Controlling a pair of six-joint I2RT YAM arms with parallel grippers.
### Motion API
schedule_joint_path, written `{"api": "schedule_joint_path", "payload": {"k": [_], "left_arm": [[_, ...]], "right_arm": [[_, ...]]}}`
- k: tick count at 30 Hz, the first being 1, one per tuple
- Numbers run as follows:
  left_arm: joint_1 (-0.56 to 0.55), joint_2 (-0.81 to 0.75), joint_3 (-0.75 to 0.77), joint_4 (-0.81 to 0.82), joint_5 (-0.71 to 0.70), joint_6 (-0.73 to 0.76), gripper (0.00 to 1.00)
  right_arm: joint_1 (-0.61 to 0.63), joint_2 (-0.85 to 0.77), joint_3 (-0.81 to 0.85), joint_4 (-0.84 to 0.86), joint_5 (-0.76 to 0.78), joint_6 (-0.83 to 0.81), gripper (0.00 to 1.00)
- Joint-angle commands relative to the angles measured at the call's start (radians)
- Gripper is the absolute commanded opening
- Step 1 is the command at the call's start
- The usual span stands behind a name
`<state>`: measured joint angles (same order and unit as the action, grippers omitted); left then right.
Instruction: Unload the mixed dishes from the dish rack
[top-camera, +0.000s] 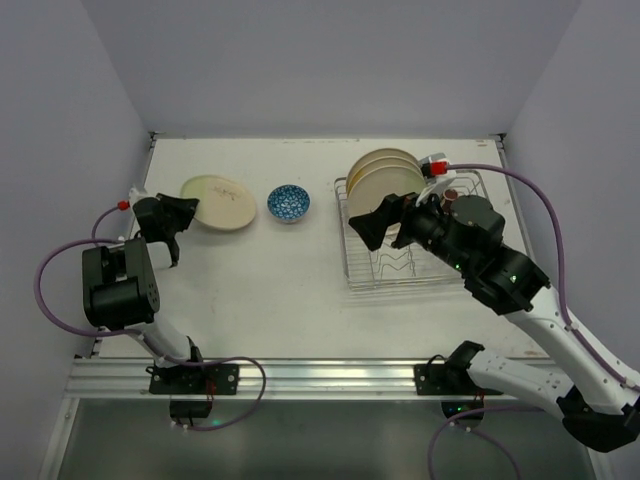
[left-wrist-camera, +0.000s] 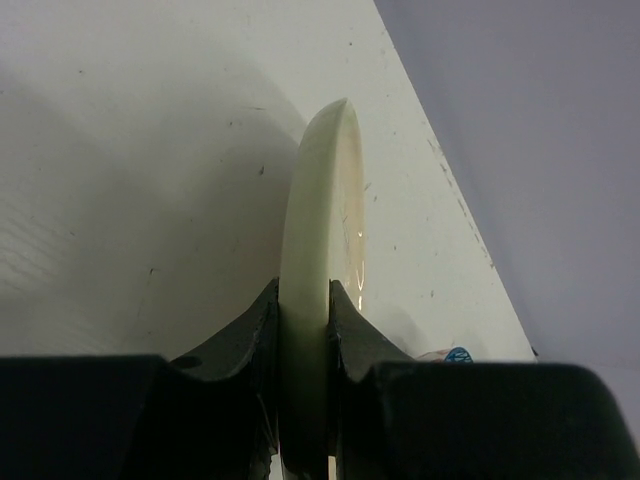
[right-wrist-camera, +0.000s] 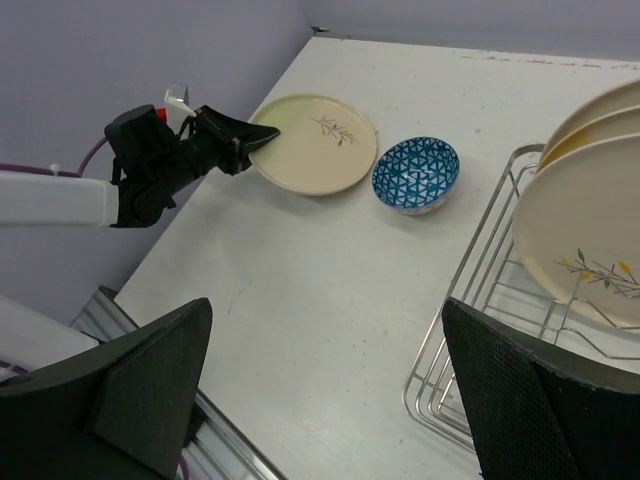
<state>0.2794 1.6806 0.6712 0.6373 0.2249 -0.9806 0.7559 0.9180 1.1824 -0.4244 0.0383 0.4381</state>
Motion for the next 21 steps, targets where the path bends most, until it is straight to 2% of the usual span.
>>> {"api": "schedule_joint_path", "payload": {"k": [1, 2, 3, 4, 5, 6, 9, 12, 14, 18, 21], "left_arm": [[0.009, -0.038, -0.031, 0.208, -0.027, -0.013, 0.00], [0.009, -0.047, -0.039, 0.202, -0.056, -0.010, 0.00], [0.007, -0.050, -0.048, 0.165, -0.073, -0.006, 0.05], [0.009, -0.050, -0.050, 0.150, -0.085, 0.000, 0.21], [0.007, -0.048, -0.045, 0.125, -0.108, 0.005, 0.29], [0.009, -0.047, -0.044, 0.077, -0.122, 0.011, 0.33], [0.009, -0.039, -0.044, 0.026, -0.150, 0.020, 0.35], [0.007, -0.018, 0.000, -0.091, -0.176, 0.029, 0.53], [0.007, -0.004, 0.014, -0.123, -0.186, 0.036, 0.54], [0.009, 0.010, 0.053, -0.250, -0.219, 0.034, 0.68], [0.009, 0.021, 0.074, -0.320, -0.255, 0.036, 0.69]], "right_arm": [[-0.021, -0.018, -0.015, 0.065, -0.021, 0.014, 0.99], [-0.027, -0.005, -0.020, 0.065, -0.026, 0.016, 0.99], [-0.033, 0.001, -0.023, 0.067, -0.029, 0.017, 0.99], [-0.047, 0.008, -0.030, 0.067, -0.034, 0.030, 0.99], [-0.056, 0.018, -0.033, 0.067, -0.034, 0.040, 0.99], [-0.084, 0.030, -0.043, 0.067, -0.032, 0.053, 0.99], [-0.121, 0.036, -0.056, 0.065, -0.071, 0.120, 0.99], [-0.145, 0.044, -0.063, 0.047, -0.017, 0.177, 0.99], [-0.150, 0.048, -0.063, 0.029, 0.008, 0.203, 0.99], [-0.153, 0.025, -0.081, 0.027, 0.046, 0.220, 0.99], [-0.153, -0.004, -0.090, 0.027, 0.063, 0.226, 0.99]]}}
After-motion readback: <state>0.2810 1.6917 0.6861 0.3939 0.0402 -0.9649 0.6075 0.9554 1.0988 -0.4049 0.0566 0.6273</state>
